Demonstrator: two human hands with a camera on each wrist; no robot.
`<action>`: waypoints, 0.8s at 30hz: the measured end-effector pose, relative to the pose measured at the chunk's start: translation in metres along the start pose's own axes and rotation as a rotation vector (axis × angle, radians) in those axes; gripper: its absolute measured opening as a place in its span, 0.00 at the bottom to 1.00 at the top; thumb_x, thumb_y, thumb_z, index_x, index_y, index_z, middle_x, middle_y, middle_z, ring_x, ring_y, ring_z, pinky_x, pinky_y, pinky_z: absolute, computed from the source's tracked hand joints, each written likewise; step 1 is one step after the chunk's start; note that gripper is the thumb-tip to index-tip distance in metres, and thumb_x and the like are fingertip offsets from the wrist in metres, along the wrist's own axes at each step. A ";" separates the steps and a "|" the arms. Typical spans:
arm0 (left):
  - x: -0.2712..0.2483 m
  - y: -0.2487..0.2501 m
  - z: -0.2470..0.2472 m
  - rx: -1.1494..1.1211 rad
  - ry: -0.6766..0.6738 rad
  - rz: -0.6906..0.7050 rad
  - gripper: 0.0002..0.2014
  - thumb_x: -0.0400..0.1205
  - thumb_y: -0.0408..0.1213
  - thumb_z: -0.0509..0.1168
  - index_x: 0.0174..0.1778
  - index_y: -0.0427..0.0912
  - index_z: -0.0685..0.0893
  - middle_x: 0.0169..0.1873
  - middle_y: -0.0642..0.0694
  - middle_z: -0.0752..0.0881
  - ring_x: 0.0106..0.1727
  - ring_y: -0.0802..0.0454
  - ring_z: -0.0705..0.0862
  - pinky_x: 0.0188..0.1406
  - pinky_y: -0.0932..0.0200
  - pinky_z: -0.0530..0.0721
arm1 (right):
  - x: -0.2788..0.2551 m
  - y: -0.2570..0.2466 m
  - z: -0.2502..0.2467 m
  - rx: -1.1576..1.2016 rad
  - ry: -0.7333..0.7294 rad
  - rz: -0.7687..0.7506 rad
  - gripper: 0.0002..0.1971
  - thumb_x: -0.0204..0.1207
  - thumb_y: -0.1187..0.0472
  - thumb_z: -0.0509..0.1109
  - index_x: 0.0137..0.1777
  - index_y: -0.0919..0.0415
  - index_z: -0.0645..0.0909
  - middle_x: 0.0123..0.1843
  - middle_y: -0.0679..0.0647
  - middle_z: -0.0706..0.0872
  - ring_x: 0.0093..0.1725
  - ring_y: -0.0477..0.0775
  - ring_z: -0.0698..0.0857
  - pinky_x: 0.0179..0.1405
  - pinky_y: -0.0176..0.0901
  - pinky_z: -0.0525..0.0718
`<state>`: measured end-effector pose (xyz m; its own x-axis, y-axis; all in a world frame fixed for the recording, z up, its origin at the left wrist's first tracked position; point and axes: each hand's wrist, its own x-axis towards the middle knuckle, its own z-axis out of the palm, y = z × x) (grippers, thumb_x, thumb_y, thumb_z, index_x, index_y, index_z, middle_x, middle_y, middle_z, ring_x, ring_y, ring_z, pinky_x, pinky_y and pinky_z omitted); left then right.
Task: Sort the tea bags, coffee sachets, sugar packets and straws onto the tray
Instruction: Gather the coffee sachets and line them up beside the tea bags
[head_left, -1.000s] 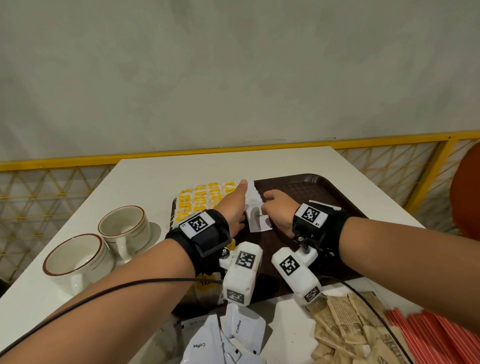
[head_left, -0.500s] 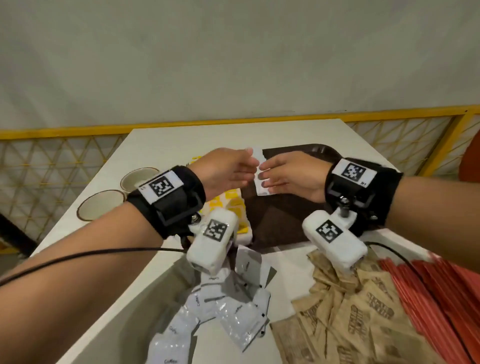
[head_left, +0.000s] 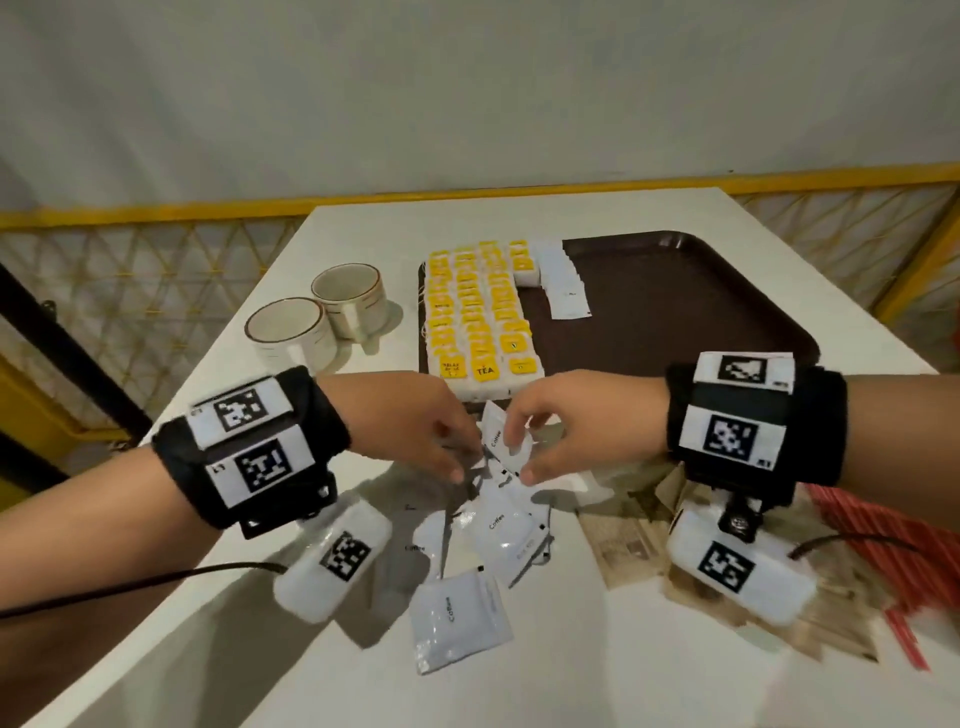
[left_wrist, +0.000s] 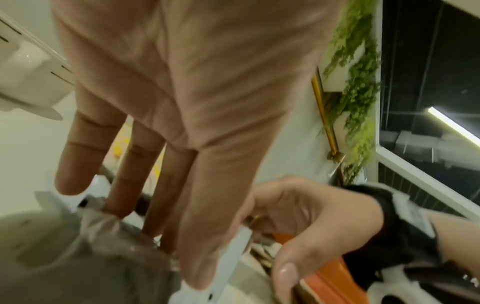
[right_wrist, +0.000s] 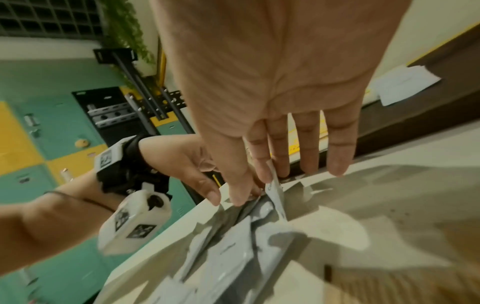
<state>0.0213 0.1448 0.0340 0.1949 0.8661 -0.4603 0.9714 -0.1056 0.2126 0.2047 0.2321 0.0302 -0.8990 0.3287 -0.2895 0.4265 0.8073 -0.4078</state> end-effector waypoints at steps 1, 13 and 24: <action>0.002 0.001 0.004 0.031 0.012 -0.006 0.20 0.77 0.51 0.70 0.65 0.55 0.83 0.59 0.56 0.84 0.58 0.55 0.81 0.61 0.54 0.79 | -0.001 -0.005 0.004 -0.042 0.005 0.004 0.20 0.70 0.44 0.76 0.59 0.50 0.82 0.57 0.43 0.81 0.57 0.46 0.80 0.58 0.41 0.79; 0.006 -0.011 0.017 0.030 0.304 -0.036 0.05 0.79 0.34 0.66 0.49 0.42 0.85 0.39 0.53 0.82 0.40 0.53 0.77 0.36 0.67 0.72 | -0.009 -0.026 -0.011 0.106 -0.097 -0.008 0.30 0.64 0.53 0.83 0.65 0.44 0.74 0.39 0.41 0.82 0.32 0.35 0.79 0.36 0.33 0.78; -0.062 -0.018 0.019 -0.431 0.069 -0.078 0.16 0.65 0.53 0.78 0.44 0.49 0.90 0.48 0.49 0.90 0.53 0.49 0.87 0.62 0.51 0.81 | 0.009 -0.038 0.024 -0.188 -0.134 0.021 0.27 0.63 0.51 0.83 0.60 0.52 0.78 0.55 0.48 0.69 0.48 0.48 0.73 0.40 0.37 0.74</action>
<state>-0.0054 0.0841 0.0426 0.0998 0.8954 -0.4339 0.8348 0.1620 0.5263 0.1830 0.1923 0.0229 -0.8636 0.2884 -0.4135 0.4074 0.8823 -0.2356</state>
